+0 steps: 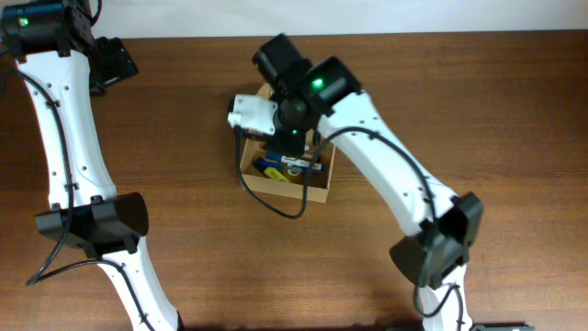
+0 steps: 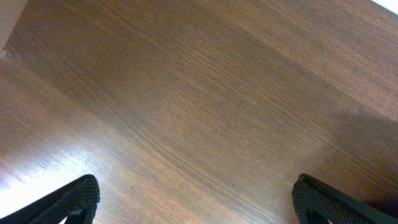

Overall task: Pack container
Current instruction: 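Carry the black marker into the box and release it, then bring both grippers to the box lid flaps at the back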

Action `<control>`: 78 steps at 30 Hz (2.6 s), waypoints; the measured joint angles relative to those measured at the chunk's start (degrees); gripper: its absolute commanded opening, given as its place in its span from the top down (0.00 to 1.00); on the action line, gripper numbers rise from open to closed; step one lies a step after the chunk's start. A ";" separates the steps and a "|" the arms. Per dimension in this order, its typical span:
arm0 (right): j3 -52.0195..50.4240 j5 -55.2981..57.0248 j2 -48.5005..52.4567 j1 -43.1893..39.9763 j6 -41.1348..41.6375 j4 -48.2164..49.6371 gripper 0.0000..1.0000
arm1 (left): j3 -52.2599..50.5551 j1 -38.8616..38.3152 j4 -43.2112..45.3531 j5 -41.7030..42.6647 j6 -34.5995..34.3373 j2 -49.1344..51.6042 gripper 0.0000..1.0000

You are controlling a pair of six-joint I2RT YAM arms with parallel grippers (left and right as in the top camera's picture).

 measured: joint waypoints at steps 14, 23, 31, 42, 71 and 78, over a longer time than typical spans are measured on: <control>-3.74 0.48 14.01 -2.05 -2.73 0.37 0.96 | 0.00 0.00 0.00 0.02 0.00 0.00 0.00; -3.74 0.52 16.35 -2.05 -2.25 1.64 0.60 | 0.00 0.00 0.02 0.00 0.00 0.00 0.00; -0.81 0.52 16.28 -2.05 6.69 -2.12 0.51 | 0.00 0.00 0.02 0.02 0.00 0.00 0.00; 17.27 0.46 5.40 -5.46 26.62 -2.80 0.60 | 0.00 0.00 1.20 2.89 -0.04 0.00 0.19; -23.26 -10.29 1.88 -33.16 52.83 19.76 0.96 | -1.49 -9.73 1.77 23.26 7.15 13.68 0.98; -26.97 -15.50 2.03 -28.92 53.35 32.02 0.96 | -2.01 -9.75 1.51 23.28 7.28 17.33 0.98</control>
